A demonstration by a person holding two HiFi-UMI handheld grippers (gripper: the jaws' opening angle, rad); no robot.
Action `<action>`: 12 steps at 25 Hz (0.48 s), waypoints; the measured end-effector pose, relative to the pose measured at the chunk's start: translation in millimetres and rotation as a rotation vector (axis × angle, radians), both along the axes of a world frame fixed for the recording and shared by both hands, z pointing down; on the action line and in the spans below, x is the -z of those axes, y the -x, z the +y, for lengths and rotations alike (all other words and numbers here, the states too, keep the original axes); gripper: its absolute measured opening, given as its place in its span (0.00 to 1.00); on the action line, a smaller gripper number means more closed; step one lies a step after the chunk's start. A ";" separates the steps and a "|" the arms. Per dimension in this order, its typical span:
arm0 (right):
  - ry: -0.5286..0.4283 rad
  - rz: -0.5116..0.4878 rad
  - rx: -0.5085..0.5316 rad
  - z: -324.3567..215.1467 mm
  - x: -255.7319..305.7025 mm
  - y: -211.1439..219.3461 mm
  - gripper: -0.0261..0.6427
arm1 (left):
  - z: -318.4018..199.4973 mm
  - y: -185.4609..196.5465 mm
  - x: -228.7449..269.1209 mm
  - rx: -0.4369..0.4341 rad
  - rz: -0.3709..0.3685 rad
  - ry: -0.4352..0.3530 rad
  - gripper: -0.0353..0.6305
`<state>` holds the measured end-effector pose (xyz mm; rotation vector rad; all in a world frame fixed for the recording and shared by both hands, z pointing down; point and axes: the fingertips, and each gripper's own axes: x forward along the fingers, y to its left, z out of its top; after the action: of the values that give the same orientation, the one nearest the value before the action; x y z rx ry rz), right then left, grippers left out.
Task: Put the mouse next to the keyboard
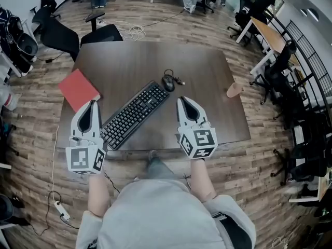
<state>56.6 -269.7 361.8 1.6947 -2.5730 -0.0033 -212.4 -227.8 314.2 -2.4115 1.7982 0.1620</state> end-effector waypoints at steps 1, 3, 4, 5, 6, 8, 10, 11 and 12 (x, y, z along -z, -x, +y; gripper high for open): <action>-0.006 -0.002 -0.003 2.8 2.1 -0.7 0.07 | 1.4 -0.6 1.2 -0.003 0.000 -0.003 0.07; -0.017 -0.005 -0.008 8.1 6.4 -0.9 0.07 | 4.2 -0.8 3.7 -0.009 0.001 -0.008 0.07; -0.022 -0.008 -0.010 10.8 8.4 -1.0 0.07 | 5.8 -1.0 4.5 -0.013 0.000 -0.010 0.07; -0.025 -0.011 -0.013 13.5 9.9 -1.4 0.07 | 7.5 -1.5 5.0 -0.016 0.000 -0.012 0.07; -0.027 -0.014 -0.016 16.2 11.0 -2.3 0.07 | 9.5 -2.6 5.3 -0.019 0.000 -0.013 0.07; -0.031 -0.017 -0.022 21.4 12.6 -4.2 0.07 | 13.3 -5.0 5.7 -0.025 0.003 -0.014 0.07; -0.038 -0.020 -0.025 26.8 14.7 -5.4 0.07 | 17.1 -6.4 5.9 -0.028 0.008 -0.015 0.07; -0.043 -0.021 -0.026 29.5 16.0 -5.6 0.07 | 18.9 -7.0 6.3 -0.030 0.007 -0.015 0.07; -0.047 -0.020 -0.027 32.0 17.1 -5.4 0.07 | 20.5 -7.6 6.9 -0.031 0.005 -0.017 0.07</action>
<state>62.1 -237.7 344.7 1.7541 -2.5844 -0.0462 -204.7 -207.3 307.3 -2.4312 1.7548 0.1859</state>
